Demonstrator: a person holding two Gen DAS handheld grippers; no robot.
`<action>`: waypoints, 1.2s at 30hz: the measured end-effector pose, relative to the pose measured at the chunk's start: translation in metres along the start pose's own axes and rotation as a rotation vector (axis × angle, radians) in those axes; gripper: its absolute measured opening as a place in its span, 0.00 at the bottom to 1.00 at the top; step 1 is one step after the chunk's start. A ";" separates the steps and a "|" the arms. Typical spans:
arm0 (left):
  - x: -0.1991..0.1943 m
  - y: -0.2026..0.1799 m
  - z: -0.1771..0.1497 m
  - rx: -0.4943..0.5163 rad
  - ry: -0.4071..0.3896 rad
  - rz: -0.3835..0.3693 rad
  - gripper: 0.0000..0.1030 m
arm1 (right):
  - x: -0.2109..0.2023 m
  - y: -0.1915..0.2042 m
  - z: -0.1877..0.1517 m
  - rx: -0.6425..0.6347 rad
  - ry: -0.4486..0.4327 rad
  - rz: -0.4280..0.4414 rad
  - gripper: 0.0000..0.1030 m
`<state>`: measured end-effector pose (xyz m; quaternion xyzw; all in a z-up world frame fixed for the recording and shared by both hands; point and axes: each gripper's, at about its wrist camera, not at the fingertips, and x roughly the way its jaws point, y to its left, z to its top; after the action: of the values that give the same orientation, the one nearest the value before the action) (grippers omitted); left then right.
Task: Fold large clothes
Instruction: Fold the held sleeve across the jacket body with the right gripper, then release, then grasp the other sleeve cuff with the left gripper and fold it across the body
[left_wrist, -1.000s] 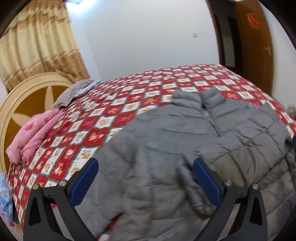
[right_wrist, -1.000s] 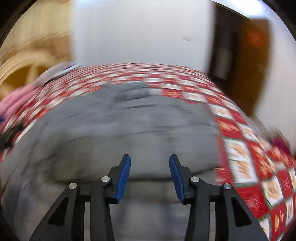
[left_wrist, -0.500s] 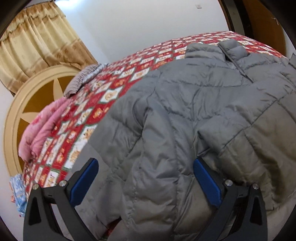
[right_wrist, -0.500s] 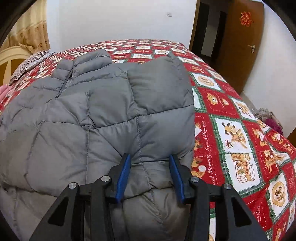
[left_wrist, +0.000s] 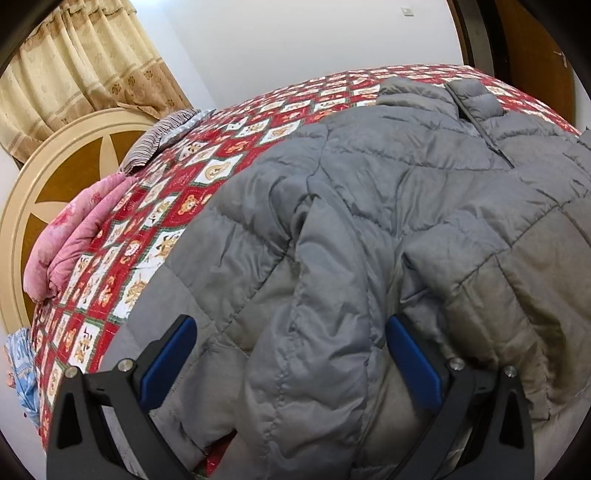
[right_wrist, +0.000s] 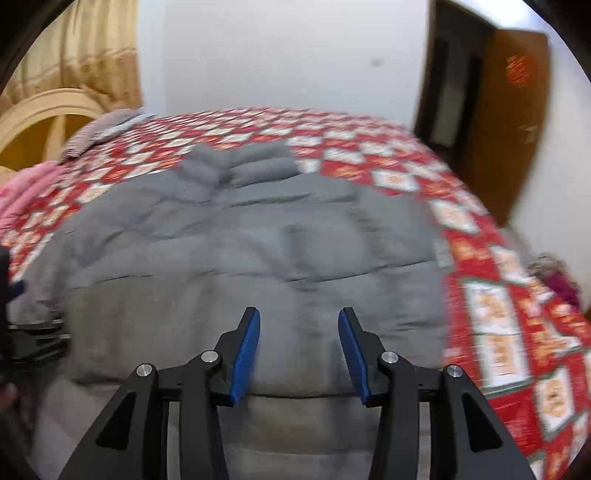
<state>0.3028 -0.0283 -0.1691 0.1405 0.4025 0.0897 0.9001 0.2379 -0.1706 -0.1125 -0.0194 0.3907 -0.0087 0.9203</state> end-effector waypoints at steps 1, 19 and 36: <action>0.000 0.000 0.000 -0.003 0.001 -0.003 1.00 | 0.006 0.005 -0.002 -0.009 0.012 0.003 0.44; 0.002 0.002 -0.001 -0.008 -0.001 -0.008 1.00 | 0.032 0.075 -0.026 -0.087 0.042 0.055 0.44; -0.059 0.152 -0.070 -0.135 -0.005 0.156 1.00 | 0.036 0.085 -0.035 -0.134 0.023 -0.008 0.45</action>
<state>0.2043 0.1123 -0.1231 0.1109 0.3812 0.1861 0.8987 0.2379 -0.0880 -0.1661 -0.0827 0.4010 0.0136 0.9122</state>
